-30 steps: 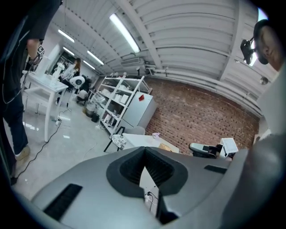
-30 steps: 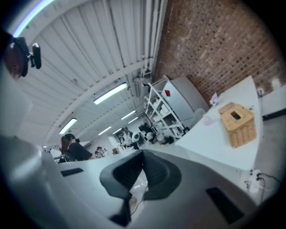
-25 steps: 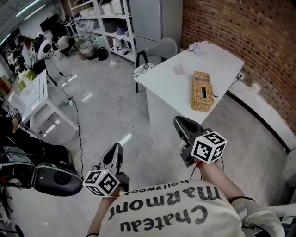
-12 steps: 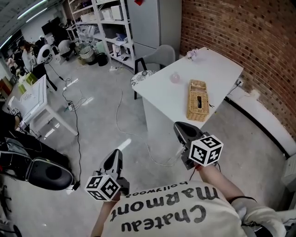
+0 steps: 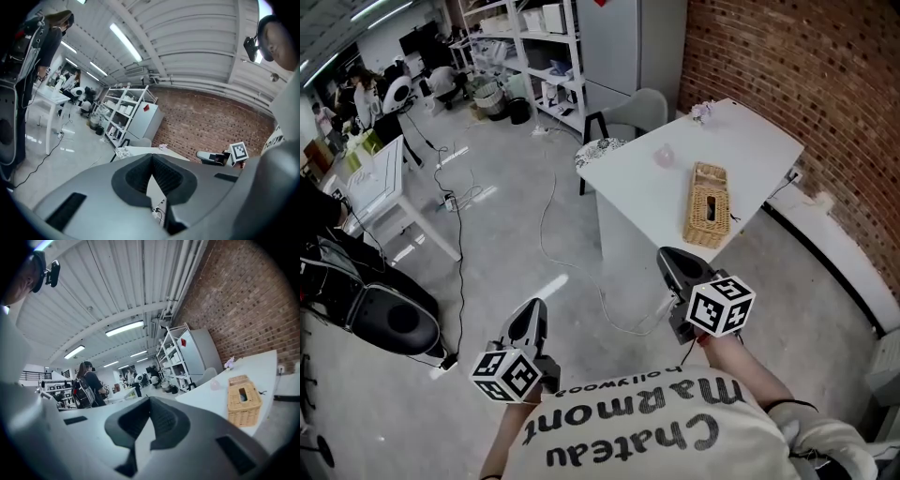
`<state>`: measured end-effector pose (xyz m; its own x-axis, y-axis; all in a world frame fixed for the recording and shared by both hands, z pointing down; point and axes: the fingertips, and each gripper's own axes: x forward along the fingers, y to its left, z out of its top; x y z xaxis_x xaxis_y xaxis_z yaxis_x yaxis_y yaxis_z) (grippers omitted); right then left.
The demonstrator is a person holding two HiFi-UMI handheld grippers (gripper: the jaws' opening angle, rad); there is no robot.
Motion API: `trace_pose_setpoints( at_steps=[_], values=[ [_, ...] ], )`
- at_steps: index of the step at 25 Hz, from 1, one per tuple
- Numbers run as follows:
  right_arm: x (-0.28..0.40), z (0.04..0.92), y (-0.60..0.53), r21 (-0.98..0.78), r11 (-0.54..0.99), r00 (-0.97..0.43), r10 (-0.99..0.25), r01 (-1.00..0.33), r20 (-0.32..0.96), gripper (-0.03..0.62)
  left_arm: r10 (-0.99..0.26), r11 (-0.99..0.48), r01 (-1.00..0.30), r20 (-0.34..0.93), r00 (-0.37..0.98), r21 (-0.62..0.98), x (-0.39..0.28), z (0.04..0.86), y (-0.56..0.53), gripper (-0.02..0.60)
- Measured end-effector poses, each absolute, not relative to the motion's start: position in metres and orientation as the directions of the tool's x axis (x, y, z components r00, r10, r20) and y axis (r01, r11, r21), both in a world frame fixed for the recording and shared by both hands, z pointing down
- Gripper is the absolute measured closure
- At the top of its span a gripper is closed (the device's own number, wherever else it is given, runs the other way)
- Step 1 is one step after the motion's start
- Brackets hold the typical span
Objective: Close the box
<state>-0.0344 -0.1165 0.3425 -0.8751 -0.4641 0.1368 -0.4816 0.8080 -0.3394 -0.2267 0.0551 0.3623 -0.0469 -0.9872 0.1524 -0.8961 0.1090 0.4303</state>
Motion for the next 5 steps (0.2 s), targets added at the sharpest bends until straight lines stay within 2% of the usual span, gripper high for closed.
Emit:
trace_pose_setpoints(
  at_steps=[5],
  values=[
    [-0.0323, 0.3476, -0.1101, -0.318, 0.815, -0.875, -0.460, -0.484, 0.153, 0.591, -0.986, 0.110, -0.896, 0.162, -0.044, 0.431, -0.2198, 0.3677, 0.0611, 0.581]
  ],
)
